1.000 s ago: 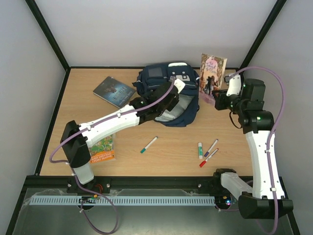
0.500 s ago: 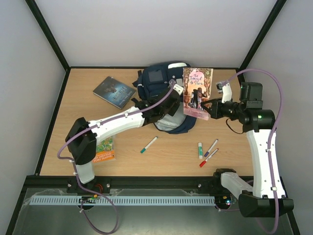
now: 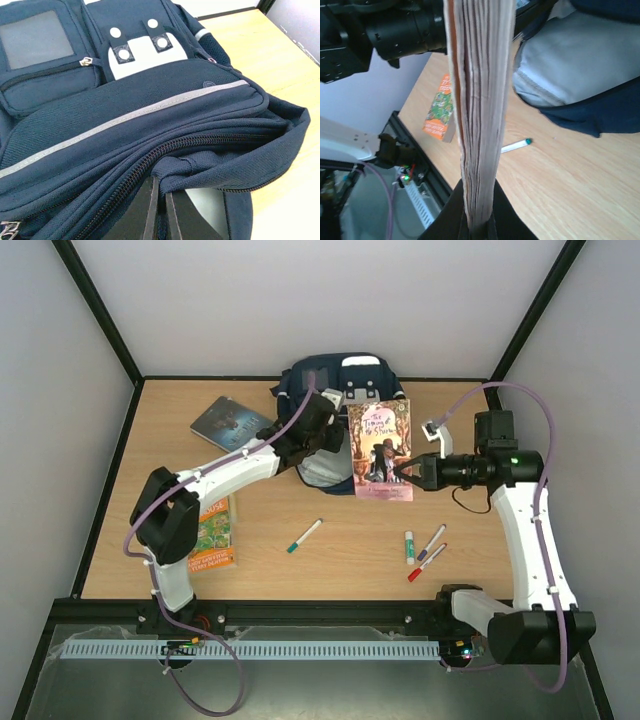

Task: Pack the student bag
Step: Place the book in the student bag.

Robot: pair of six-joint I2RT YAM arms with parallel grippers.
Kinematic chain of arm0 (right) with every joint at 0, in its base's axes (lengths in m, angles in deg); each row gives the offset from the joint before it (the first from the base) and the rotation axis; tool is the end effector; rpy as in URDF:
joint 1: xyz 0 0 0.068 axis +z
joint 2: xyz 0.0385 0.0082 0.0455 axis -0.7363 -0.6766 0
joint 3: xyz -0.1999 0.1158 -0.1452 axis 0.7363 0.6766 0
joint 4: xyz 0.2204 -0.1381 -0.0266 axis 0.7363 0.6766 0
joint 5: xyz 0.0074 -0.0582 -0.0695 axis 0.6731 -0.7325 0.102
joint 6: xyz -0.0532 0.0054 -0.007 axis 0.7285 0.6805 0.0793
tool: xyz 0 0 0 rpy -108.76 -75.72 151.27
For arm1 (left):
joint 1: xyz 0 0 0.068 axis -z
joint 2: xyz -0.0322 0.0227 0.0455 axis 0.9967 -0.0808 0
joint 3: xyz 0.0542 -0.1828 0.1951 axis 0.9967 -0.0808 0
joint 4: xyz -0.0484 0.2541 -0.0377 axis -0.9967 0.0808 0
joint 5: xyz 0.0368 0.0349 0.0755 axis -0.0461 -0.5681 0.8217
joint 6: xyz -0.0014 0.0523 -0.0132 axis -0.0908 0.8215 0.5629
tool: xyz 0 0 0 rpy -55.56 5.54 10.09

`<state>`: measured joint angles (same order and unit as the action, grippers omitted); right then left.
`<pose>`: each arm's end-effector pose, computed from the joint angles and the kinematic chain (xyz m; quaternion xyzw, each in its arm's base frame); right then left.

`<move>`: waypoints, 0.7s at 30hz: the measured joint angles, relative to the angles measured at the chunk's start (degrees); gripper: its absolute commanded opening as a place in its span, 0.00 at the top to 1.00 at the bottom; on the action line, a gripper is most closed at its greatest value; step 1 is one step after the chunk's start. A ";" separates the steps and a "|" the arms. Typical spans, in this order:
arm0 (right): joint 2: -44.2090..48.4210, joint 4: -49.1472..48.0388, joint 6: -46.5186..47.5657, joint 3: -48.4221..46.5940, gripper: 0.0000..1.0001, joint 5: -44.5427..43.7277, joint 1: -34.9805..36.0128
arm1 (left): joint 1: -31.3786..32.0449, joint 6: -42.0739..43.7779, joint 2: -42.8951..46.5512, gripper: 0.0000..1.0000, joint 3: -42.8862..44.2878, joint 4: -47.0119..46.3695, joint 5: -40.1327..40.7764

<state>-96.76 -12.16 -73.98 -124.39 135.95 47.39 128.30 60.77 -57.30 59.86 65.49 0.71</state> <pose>0.2055 0.0274 0.3748 -0.2255 0.8194 0.3667 0.3786 0.3228 -0.2920 0.2905 0.1544 0.8420 -0.1897 0.4809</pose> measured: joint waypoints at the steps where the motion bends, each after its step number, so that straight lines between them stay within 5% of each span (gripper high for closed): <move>1: -0.46 0.37 0.33 0.31 0.99 0.81 0.00 | -0.22 -0.39 -0.28 0.98 0.04 -0.20 -0.66; 10: -3.87 1.40 0.24 8.76 0.99 8.85 0.00 | -1.49 -3.74 -1.01 0.98 0.66 -1.18 -5.11; 21: 2.36 -4.98 -8.94 21.75 0.99 9.79 0.07 | -2.40 -4.98 -1.16 0.98 3.19 -1.22 -6.73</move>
<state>-94.40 -17.14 -82.92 -102.64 145.74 47.45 125.90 55.79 -58.46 63.05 64.27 -6.02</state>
